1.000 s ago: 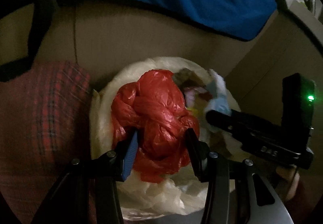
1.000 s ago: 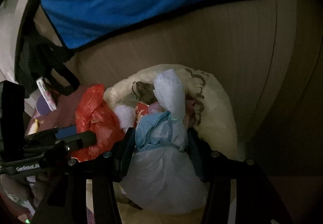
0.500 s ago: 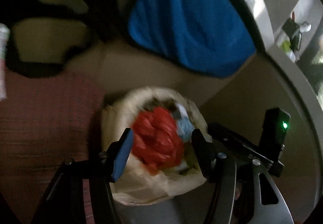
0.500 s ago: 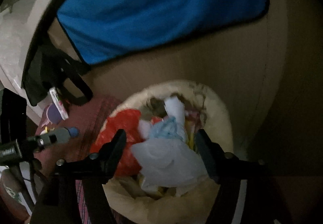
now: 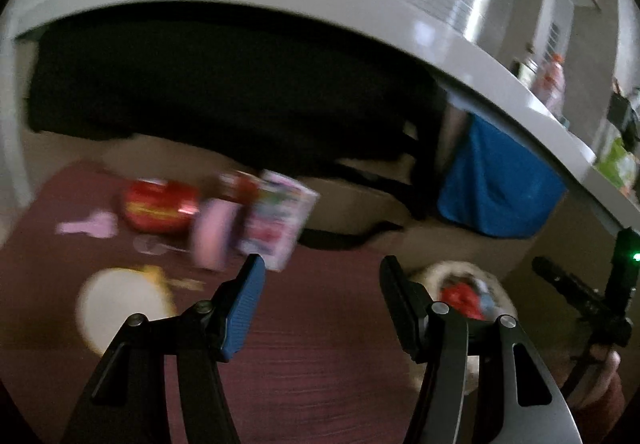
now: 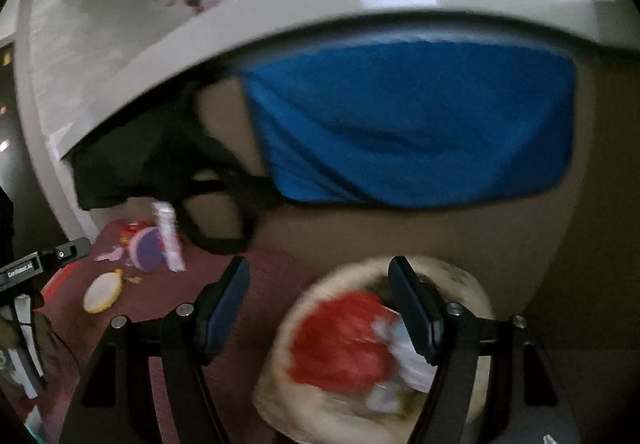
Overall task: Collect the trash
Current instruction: 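Grasp the pink-white snack box with the right tool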
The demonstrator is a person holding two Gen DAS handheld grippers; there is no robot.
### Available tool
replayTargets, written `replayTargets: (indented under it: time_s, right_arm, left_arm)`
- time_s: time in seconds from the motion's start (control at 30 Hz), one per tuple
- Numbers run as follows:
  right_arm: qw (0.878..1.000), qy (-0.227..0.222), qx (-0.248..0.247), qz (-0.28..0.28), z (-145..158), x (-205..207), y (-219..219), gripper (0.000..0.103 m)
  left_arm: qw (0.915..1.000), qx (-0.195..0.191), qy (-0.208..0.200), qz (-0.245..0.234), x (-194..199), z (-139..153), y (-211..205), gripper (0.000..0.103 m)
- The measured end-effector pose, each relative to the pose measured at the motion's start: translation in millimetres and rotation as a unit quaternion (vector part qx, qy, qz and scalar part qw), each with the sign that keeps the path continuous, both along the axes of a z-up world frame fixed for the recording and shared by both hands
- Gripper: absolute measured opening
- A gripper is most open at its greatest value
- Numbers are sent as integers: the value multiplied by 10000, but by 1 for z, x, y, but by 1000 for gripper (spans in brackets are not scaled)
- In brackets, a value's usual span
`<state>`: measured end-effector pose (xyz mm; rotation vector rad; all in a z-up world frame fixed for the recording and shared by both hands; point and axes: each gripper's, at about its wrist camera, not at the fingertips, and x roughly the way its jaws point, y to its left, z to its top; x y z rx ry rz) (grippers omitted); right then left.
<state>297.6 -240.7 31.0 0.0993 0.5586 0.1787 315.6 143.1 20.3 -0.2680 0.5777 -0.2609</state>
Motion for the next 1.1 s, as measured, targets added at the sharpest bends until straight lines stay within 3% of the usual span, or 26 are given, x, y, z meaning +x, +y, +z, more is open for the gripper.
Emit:
replayTargets:
  time_s: [0.17,0.43,0.63,0.8,0.87,0.93,1.1]
  right_arm:
    - [9982,67,-61,597,2,18,69,69]
    - [9878,419,-286,1470,-29,73,182,69]
    - [9885,372,-601,1334,-56,118,238,69]
    - [9936,452,-572,858,-73,153,253,68]
    - [9916,692,-351,1030,-78,167,255,59]
    - [9863,929,-157,1352,-80,167,258,24]
    - [9739,971,-240,2036,-77,119,265,18]
  left_arm:
    - [9986,77,-71,514,-10,-2,59,60]
    - [9886,396,-85,1450,-37,3,162,60]
    - [9744,637,-224,2142,-70,16,231,60]
    - [9744,291,-176,2221,-78,-4,260,60]
    - [9774,159,-62,2107,-73,-15,258,60]
    - [9808,28,81,1949,-67,-31,252,60]
    - [9881,-139,265,1509,-52,-57,226,60]
